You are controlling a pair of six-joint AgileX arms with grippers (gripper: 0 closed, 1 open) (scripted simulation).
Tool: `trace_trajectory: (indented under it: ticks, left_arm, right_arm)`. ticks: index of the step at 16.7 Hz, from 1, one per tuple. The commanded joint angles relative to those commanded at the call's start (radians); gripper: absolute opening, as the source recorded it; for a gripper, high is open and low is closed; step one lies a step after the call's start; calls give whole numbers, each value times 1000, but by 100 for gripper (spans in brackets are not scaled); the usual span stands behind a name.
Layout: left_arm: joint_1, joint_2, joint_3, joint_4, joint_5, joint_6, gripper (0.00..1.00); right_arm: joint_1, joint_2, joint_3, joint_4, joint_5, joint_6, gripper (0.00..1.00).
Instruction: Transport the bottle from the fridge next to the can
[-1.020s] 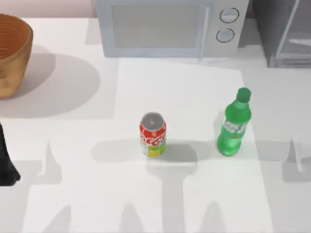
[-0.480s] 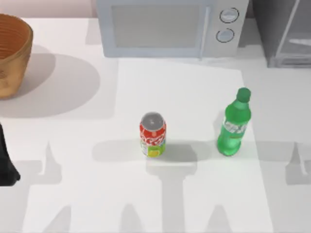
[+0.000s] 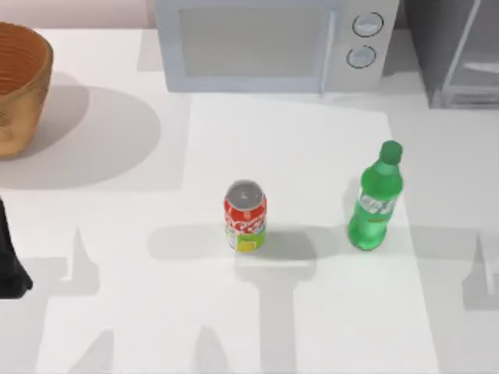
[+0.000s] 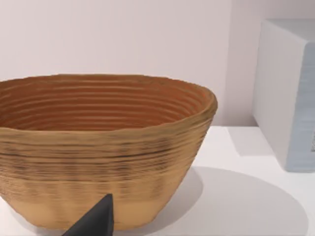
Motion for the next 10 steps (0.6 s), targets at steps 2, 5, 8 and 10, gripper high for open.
trace_trajectory:
  ticks: [2,5,8,10]
  left_arm:
    - [0,0,0,0,0,0,100]
    - [0,0,0,0,0,0,100]
    - [0,0,0,0,0,0,100]
    - [0,0,0,0,0,0,100]
  right_arm:
    - [1,-90,73,-176,-2,0,100]
    - [1,-230,187,-458,-4,-1,100]
    - [1,-363,296,-724,-5,-2,100]
    - [0,-441,360,-874,-5,-4,100]
